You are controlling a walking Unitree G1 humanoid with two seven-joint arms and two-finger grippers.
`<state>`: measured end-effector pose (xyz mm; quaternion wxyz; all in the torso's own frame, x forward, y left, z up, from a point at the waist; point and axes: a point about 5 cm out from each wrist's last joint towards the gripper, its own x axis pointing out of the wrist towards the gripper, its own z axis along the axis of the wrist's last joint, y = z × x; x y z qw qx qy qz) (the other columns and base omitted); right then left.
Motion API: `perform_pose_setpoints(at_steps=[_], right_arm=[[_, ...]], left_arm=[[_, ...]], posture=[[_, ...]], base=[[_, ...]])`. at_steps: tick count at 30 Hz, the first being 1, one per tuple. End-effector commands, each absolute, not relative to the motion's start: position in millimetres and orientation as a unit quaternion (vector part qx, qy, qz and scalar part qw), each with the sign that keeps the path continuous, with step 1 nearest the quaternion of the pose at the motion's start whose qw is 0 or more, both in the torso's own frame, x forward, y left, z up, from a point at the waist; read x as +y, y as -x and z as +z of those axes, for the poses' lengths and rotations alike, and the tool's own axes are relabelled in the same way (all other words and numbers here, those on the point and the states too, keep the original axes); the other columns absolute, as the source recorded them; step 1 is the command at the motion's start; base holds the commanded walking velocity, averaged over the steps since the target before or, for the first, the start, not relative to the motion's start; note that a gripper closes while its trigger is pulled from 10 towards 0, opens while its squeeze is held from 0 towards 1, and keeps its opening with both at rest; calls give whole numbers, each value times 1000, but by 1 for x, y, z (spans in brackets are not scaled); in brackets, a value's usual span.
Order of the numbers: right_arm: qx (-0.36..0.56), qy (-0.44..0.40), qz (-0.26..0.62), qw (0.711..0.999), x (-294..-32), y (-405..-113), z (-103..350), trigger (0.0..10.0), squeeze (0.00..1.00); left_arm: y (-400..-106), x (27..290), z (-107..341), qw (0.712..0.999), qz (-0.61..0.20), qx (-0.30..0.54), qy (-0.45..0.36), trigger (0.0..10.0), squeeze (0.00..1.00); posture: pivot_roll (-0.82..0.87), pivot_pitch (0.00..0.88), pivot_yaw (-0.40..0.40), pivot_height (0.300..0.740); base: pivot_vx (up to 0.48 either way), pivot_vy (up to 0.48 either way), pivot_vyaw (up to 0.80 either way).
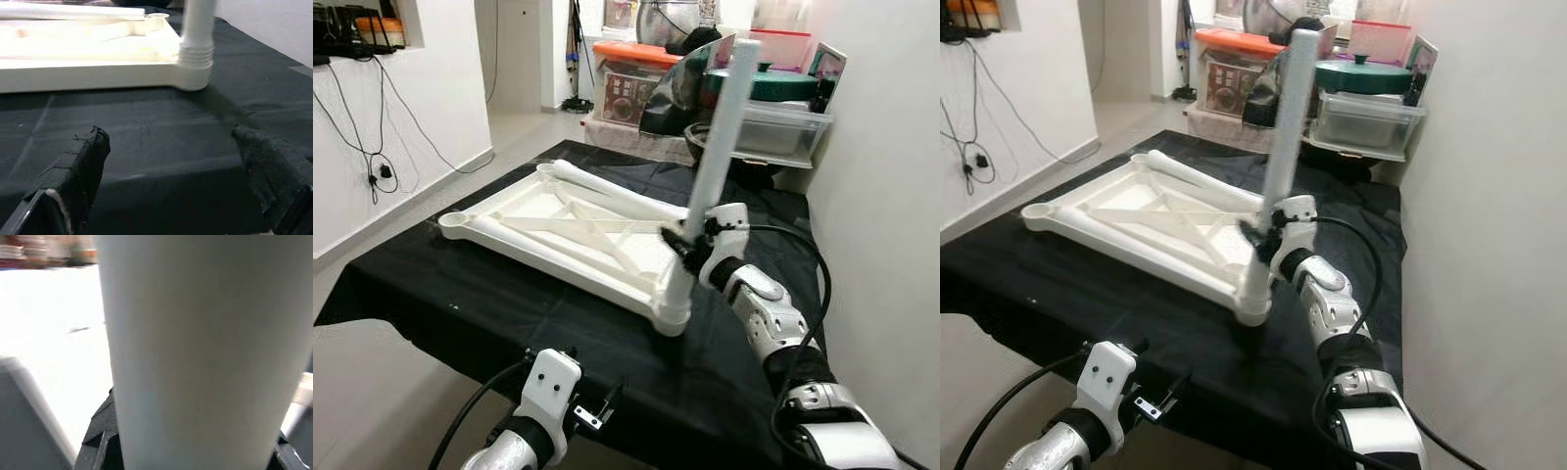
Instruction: Building children table
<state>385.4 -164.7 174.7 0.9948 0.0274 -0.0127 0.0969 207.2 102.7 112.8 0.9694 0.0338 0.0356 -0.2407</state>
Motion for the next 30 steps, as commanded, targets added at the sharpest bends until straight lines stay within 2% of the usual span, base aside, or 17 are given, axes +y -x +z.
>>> perform_pose_setpoints(at_steps=[1, 2, 4, 5, 8, 9, 10, 11, 13, 14, 15, 16, 17, 24, 25, 26, 30], right_arm=[[27, -14, 20, 999, -188, -380, 154, 0, 0], [29, -23, -74, 997, -195, -376, 153, 0, 0], [29, -23, -74, 997, -195, -376, 153, 0, 0], [31, -43, -150, 987, -194, -370, 151, 0, 0], [31, -43, -150, 987, -194, -370, 151, 0, 0], [35, -67, -191, 979, -183, -366, 149, 0, 0], [35, -67, -191, 979, -183, -366, 149, 0, 0], [35, -88, -191, 977, -166, -366, 150, 824, 0], [35, -88, -191, 977, -166, -366, 150, 824, 0], [34, -105, -151, 982, -147, -370, 151, 10000, 0], [34, -105, -151, 982, -147, -370, 151, 10000, 0], [21, -105, -118, 987, -135, -372, 154, 10000, 0], [-6, -100, -65, 993, -131, -373, 158, 10000, 1000], [-36, -81, -17, 996, -133, -374, 162, 10000, 1000], [-41, -70, 19, 997, -143, -376, 165, 10000, 0], [-41, -70, 19, 997, -143, -376, 165, 10000, 0], [-33, -105, 114, 987, -160, -381, 172, 10000, 0]], left_arm=[[-209, 102, 113, 969, -243, 34, -35, 10000, 0], [-209, 102, 113, 969, -243, 33, -36, 10000, 0], [-209, 102, 113, 969, -243, 33, -36, 10000, 0], [-209, 101, 113, 969, -243, 33, -37, 10000, 0], [-209, 101, 113, 969, -243, 33, -37, 10000, 0], [-209, 101, 113, 969, -243, 32, -37, 10000, 0], [-209, 101, 113, 969, -243, 32, -37, 10000, 0], [-209, 101, 114, 969, -243, 31, -38, 10000, 0], [-209, 101, 114, 969, -243, 31, -38, 10000, 0], [-208, 101, 114, 969, -243, 32, -38, 10000, 0], [-208, 101, 114, 969, -243, 32, -38, 10000, 0], [-208, 101, 114, 969, -243, 32, -37, 10000, 0], [-208, 100, 113, 969, -243, 32, -37, 10000, 0], [-209, 100, 113, 969, -244, 32, -36, 10000, 0], [-209, 100, 113, 969, -243, 33, -36, 10000, 0], [-209, 100, 113, 969, -243, 33, -36, 10000, 0], [-210, 100, 111, 969, -243, 33, -36, 10000, 0]], posture=[[220, 0, -96, 740], [219, 0, -96, 740], [219, 0, -96, 740], [220, 0, -98, 740], [220, 0, -98, 740], [223, 0, -100, 740], [223, 0, -100, 740], [225, 0, -102, 740], [225, 0, -102, 740], [228, 0, -102, 740], [228, 0, -102, 740], [228, 0, -102, 740], [219, 0, -102, 740], [220, 0, -103, 740], [217, 0, -104, 740], [217, 0, -104, 740], [206, 0, -97, 740]], base=[[0, 0, 0], [0, 0, 0], [0, 0, 0], [0, 0, 0], [0, 0, 0], [0, 0, 0], [0, 0, 0], [0, 0, 0], [0, 0, 0], [0, 0, 0], [0, 0, 0], [0, 0, 0], [0, 0, 0], [0, 0, 0], [0, 0, 0], [0, 0, 0], [0, 0, 0]])
